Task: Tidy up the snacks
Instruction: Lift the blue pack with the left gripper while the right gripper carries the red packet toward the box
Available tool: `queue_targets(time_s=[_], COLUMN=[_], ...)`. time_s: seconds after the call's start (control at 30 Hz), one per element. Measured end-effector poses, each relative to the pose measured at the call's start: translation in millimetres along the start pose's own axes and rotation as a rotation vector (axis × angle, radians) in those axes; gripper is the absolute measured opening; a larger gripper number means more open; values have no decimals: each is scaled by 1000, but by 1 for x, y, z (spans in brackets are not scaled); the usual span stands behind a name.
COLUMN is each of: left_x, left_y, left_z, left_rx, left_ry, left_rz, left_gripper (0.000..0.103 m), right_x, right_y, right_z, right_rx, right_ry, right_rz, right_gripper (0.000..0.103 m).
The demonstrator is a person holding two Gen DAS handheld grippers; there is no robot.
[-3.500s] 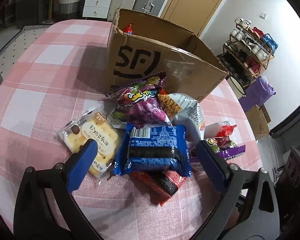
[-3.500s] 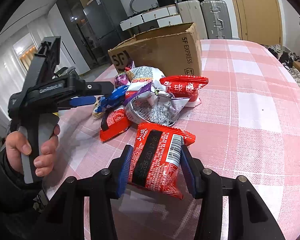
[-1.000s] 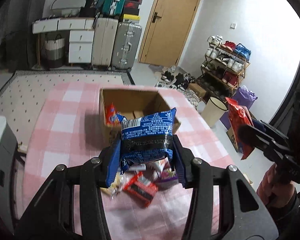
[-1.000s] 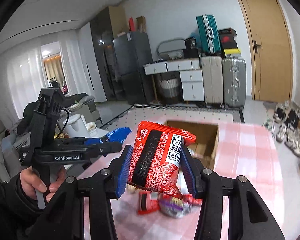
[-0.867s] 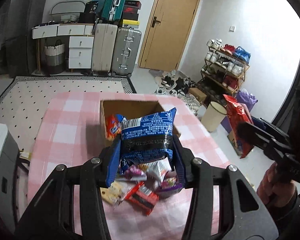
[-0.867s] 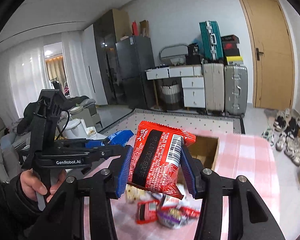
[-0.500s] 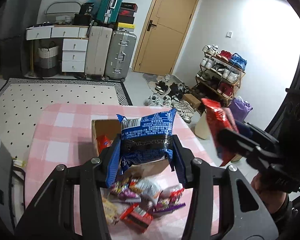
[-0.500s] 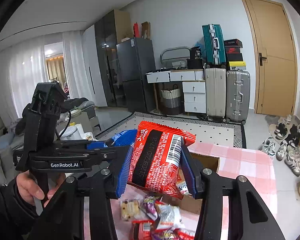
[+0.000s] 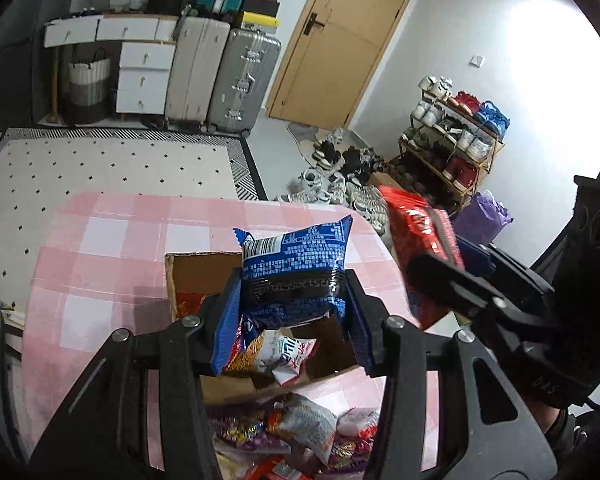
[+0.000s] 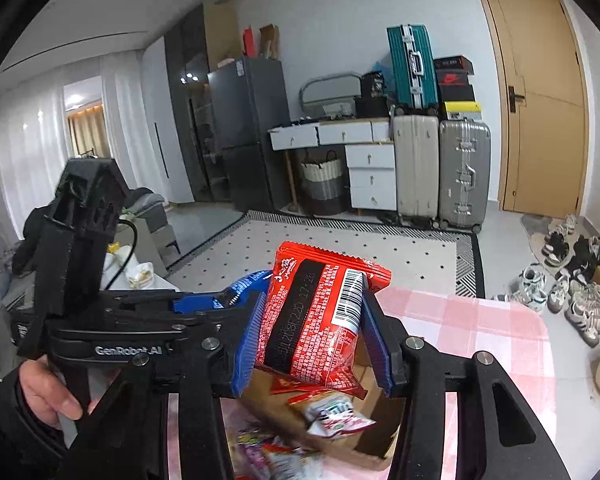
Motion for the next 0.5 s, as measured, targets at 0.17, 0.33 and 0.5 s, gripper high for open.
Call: queue_targets(time_s=[0.17,0.33,0.5], left_x=[3,16,29], left_y=[-44,-88,-128], left_z=[23,41,63], left_rx=[-7,-6,-17], left_ry=[13,30,52], left_rz=[44,107,150], left_gripper=[45,45,45], right_x=[7,21,41], right_y=[-42,-75,-106], right_z=[-21,-39,-50], right_rx=[18,23,8], right_ry=[-15,-30,-45], right_rz=[38,78,129], right_gripper=[48,48,48])
Point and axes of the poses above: each gripper's, at about its wrist camera, not at the fingertips, and y roughly against the way its jaws point, z to its left, x to its underside, the point moved 7 cm from there along -y, roughly the way its jaws point, and after that the axes turned 5 degrees about x, right-handed, at the moved point
